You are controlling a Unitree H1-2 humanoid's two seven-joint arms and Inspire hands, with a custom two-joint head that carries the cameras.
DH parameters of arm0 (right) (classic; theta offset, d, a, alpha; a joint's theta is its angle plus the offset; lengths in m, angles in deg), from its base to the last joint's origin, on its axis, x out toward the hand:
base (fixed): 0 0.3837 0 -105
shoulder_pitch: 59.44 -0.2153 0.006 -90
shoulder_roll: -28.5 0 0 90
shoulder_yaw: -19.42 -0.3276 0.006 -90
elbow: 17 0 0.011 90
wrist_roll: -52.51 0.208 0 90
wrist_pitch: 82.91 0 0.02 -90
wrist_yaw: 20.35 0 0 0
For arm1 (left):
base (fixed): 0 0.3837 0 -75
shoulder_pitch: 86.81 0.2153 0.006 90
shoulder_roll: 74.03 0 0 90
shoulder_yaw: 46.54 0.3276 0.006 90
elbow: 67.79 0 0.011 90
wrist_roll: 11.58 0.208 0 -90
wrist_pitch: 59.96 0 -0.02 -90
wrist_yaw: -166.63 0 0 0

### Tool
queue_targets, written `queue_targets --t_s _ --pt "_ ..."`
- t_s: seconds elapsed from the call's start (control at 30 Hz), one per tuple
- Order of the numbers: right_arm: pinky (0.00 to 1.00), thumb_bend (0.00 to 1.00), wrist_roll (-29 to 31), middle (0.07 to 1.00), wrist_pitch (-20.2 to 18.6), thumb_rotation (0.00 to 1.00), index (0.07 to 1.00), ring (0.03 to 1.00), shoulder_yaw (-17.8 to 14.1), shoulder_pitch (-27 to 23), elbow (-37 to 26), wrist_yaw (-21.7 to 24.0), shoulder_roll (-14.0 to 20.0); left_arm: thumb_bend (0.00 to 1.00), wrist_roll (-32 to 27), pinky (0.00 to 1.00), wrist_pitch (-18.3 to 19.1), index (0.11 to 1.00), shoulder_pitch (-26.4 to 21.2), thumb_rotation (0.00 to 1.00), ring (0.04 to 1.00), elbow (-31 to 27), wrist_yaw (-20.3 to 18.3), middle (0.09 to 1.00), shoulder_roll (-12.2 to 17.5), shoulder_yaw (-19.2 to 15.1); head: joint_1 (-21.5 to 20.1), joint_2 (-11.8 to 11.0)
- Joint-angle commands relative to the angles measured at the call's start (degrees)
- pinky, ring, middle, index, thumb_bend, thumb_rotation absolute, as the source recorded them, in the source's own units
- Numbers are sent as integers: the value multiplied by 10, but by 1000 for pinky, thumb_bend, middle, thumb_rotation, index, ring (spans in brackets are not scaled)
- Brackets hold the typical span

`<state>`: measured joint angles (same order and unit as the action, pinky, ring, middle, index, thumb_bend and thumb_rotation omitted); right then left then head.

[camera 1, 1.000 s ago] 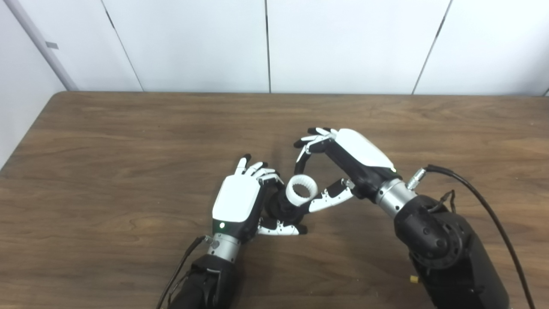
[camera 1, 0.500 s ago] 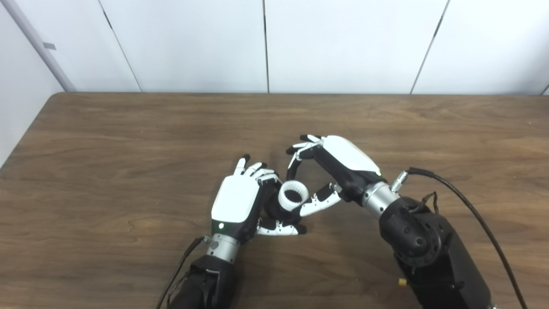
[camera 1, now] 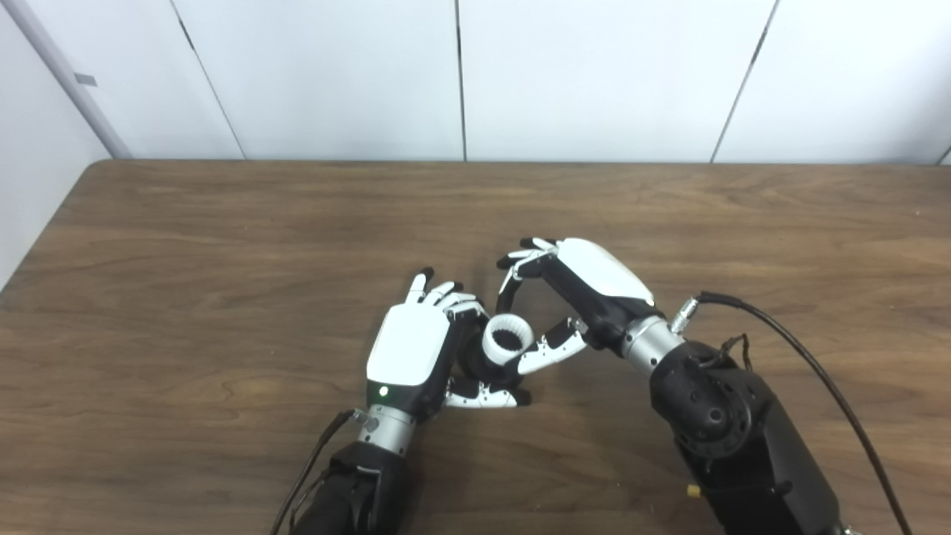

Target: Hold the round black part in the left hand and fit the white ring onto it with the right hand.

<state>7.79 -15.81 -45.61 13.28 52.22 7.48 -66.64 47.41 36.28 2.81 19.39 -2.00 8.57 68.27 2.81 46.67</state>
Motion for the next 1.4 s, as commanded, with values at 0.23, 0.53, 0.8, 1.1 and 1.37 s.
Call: queue_targets --t_s 0.23,0.53,0.8,1.1,1.37 --pt "1000 522 -4 837 23 131 484 960 -1 -15 -3 -22 -10 525 1 1000 4 483 49 57 854 53 -2 738 -2 21 1 1" --pt "1000 522 -7 837 27 131 483 958 2 -15 2 -27 -16 525 0 1000 4 483 49 57 852 54 -2 733 -2 22 4 -1" --pt "1000 523 -5 836 31 131 484 956 3 -17 2 -28 -20 525 5 1000 5 483 47 58 854 58 2 733 -4 25 6 -1" --pt "1000 522 -5 834 32 130 484 955 1 -17 8 -28 -19 525 3 1000 7 483 47 58 857 57 4 732 -6 26 9 1" --pt "1000 522 -3 834 35 130 484 952 0 -17 16 -30 -20 525 3 1000 7 483 44 57 856 59 5 731 -7 25 8 -1"
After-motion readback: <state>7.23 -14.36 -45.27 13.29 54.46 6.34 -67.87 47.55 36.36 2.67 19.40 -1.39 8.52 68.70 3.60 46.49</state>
